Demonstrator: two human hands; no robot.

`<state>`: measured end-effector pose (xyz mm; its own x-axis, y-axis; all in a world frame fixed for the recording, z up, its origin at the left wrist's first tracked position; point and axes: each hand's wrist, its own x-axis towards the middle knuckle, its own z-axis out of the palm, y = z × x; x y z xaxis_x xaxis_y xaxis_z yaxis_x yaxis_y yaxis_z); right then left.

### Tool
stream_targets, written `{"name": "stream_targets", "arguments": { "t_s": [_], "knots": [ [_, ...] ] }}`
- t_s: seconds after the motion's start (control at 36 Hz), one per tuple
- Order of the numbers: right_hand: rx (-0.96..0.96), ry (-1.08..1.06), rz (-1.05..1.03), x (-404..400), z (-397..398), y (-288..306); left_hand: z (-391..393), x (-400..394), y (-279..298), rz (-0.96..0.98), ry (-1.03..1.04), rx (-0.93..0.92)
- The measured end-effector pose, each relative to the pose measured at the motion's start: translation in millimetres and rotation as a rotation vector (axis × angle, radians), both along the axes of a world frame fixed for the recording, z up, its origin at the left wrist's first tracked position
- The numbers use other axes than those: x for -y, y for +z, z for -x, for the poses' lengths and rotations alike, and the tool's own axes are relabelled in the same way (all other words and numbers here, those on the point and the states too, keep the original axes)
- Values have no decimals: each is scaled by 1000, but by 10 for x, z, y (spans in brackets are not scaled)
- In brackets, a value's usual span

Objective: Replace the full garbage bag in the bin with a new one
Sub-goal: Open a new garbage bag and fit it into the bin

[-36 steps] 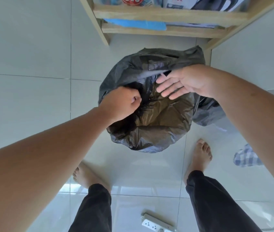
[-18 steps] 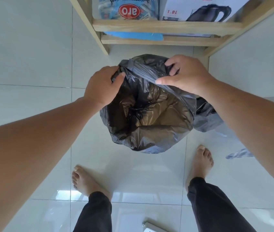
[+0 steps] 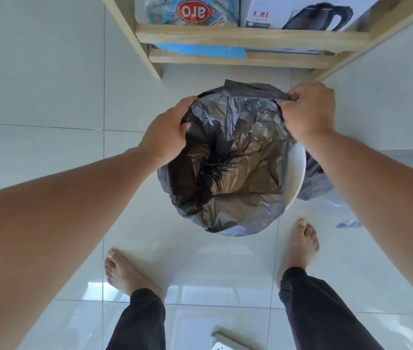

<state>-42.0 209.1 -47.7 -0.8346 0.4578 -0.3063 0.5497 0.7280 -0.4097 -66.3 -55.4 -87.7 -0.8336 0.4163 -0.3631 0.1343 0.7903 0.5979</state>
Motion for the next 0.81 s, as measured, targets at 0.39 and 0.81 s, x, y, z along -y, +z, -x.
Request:
{"name": "stream_targets", "arguments": {
  "t_s": [0.39, 0.81],
  "knots": [
    [497, -92, 447, -302, -276, -204, -27, -116, -63, 19, 244, 174],
    [411, -44, 192, -158, -770, -35, -276, 62, 44, 119, 366, 167]
  ]
}}
